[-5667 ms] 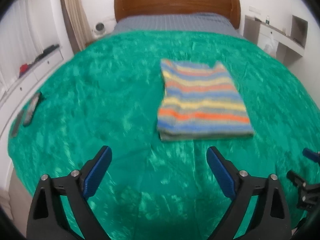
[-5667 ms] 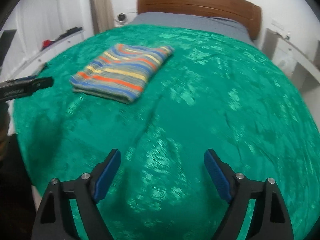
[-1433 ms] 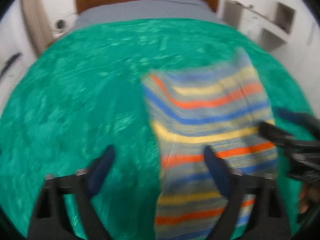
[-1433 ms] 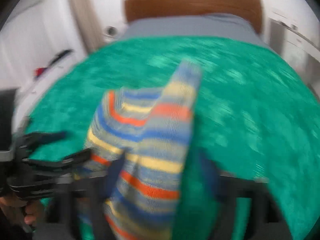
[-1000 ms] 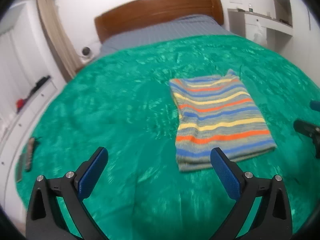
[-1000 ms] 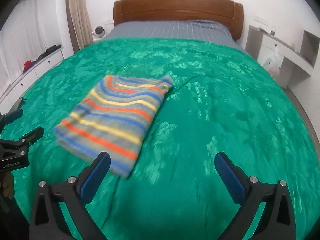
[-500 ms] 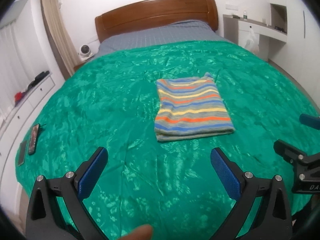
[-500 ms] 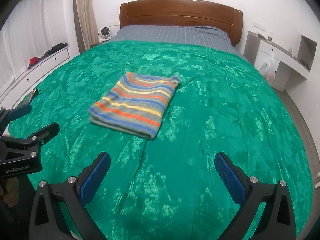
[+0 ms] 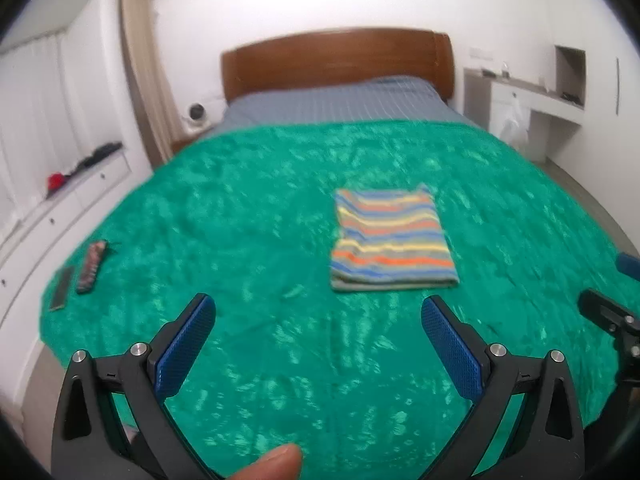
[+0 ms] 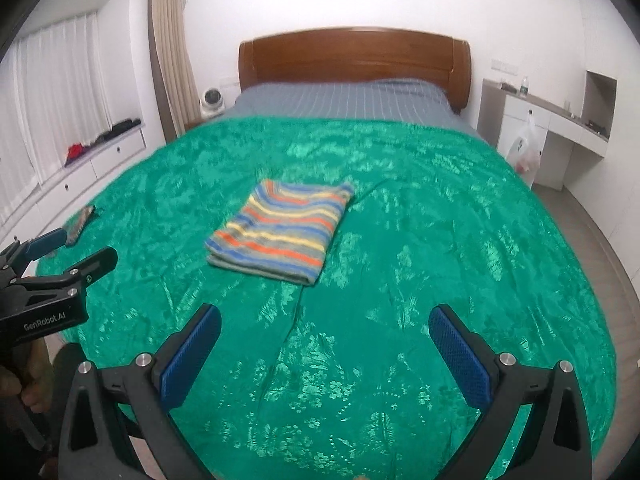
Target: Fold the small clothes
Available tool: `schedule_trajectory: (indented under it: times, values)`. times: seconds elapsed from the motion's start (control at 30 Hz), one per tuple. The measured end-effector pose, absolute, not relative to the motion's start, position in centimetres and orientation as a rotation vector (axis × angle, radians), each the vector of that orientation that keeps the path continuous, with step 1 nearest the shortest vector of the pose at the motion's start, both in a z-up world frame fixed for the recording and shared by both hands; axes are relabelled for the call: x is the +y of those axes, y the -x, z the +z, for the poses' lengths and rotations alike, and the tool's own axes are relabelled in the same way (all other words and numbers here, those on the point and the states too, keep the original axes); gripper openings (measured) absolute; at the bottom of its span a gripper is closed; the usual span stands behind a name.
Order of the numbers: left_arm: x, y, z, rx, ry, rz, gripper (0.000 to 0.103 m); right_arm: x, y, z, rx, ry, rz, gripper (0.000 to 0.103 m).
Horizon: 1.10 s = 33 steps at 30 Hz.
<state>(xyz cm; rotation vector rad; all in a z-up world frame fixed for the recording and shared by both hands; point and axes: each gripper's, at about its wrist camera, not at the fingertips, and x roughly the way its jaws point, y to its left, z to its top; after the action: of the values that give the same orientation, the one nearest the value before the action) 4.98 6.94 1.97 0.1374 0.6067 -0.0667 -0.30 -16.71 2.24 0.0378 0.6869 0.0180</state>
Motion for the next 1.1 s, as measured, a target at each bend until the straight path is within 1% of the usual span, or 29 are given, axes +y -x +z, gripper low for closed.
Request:
schedule_trajectory:
  times: [0.27,0.43,0.6,0.8,1.1]
  values:
    - [8.1,-3.5,4.6,0.578,-0.133,-0.078,0.103,-15.0,1.1,3.7,0.72,0.004,0.017,0.102]
    - [8.6,-2.7,5.8,0.593,-0.084,-0.11,0.103,-14.2,2.0,5.0,0.711,-0.032,0.051,0.103]
    - [8.5,-2.3,5.9,0.623,-0.076,-0.115,0.103,-13.9,2.4,5.9,0.702,-0.039,0.054,0.103]
    - [8.2,-2.3,5.6,0.701,-0.071,-0.111,0.103,-13.3,2.6,6.5,0.711,-0.029,0.05,0.103]
    - [7.9,-1.0,6.5,0.697,-0.126,-0.044,0.103,-12.2,3.5,7.7,0.719,0.005,0.058,0.103]
